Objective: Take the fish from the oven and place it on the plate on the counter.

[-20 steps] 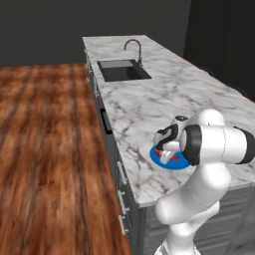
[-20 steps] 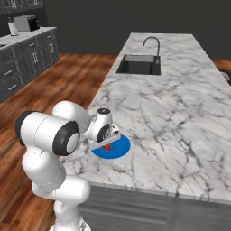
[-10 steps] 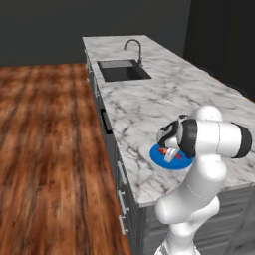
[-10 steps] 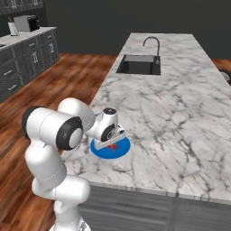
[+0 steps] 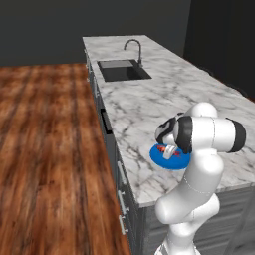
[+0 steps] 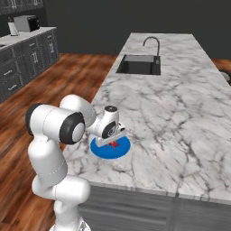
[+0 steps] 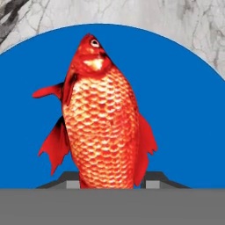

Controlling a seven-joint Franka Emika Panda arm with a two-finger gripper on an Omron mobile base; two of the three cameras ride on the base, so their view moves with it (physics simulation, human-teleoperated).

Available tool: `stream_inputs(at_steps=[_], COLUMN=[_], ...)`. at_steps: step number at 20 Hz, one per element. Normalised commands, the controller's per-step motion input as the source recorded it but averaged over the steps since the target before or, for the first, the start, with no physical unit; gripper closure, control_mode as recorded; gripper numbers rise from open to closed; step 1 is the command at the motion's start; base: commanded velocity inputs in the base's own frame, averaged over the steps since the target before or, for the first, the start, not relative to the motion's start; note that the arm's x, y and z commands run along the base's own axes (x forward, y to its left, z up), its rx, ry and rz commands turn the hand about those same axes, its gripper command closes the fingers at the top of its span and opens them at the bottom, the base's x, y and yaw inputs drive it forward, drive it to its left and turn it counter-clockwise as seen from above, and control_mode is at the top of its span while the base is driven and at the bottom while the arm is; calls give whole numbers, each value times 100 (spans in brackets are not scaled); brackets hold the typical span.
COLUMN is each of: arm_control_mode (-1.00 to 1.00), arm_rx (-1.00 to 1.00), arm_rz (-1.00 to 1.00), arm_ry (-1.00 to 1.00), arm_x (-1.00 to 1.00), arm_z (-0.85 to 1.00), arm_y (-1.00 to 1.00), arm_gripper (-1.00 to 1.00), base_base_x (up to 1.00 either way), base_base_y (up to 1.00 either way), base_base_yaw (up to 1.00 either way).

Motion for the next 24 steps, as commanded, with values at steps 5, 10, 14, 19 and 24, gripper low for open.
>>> stream_inputs(at_steps=[5,10,14,19,24], arm_control_mode=[-100,-100,-100,-100,-100], arm_rx=[0,0,0,0,0], arm_rz=[0,0,0,0,0], arm_ry=[0,0,0,0,0], arm_x=[0,0,0,0,-8], arm_z=[0,0,0,0,7], arm_y=[0,0,0,0,0], arm_gripper=[100,-100,-100,-100,-100], base_base_x=[0,0,0,0,0], base_base_y=[0,0,0,0,0], base_base_yaw=[0,0,0,0,0])
